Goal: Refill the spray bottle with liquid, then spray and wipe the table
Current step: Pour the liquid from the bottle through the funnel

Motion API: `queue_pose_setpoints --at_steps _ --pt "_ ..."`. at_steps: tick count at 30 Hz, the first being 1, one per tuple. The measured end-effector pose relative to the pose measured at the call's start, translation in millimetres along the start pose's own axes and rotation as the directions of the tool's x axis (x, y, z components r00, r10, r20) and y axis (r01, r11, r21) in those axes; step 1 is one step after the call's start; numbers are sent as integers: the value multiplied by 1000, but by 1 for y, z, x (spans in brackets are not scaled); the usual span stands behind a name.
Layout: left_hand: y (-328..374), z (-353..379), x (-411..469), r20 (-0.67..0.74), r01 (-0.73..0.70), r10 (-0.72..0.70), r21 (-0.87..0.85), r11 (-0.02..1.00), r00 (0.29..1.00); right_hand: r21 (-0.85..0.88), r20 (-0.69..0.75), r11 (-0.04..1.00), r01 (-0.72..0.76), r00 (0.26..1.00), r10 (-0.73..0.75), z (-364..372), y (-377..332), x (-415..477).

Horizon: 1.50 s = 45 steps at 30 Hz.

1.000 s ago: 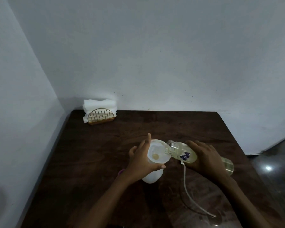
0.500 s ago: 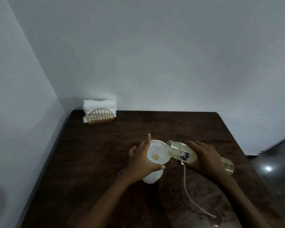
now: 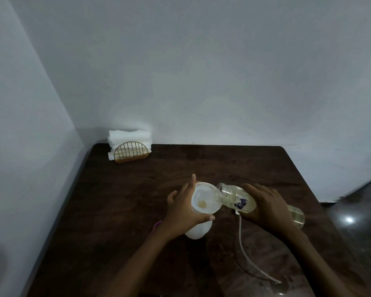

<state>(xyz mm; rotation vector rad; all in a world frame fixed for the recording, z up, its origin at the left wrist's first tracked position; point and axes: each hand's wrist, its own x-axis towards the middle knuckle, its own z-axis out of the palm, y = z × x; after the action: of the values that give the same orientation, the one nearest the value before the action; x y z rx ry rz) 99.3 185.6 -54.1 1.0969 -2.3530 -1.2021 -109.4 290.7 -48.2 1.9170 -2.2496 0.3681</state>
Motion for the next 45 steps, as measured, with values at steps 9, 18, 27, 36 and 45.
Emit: queue_pose_setpoints --at_steps 9,18,27,36,45 --pt "4 -2 -1 9 21 -21 -5 1000 1000 -7 -5 1000 9 1000 -9 0 0 -1" --pt "4 -2 -2 20 25 -25 -25 999 1000 -7 16 1000 -1 1000 1 2 2 -1" --pt "4 -1 -1 15 5 -5 -5 1000 1000 -13 1 1000 -1 1000 1 1 1 0" --pt "-3 5 3 12 -8 8 15 1000 1000 -24 10 1000 -1 1000 1 1 2 0" --pt "-7 6 2 7 -8 8 -22 1000 1000 -33 -2 999 6 1000 -6 1 0 0"
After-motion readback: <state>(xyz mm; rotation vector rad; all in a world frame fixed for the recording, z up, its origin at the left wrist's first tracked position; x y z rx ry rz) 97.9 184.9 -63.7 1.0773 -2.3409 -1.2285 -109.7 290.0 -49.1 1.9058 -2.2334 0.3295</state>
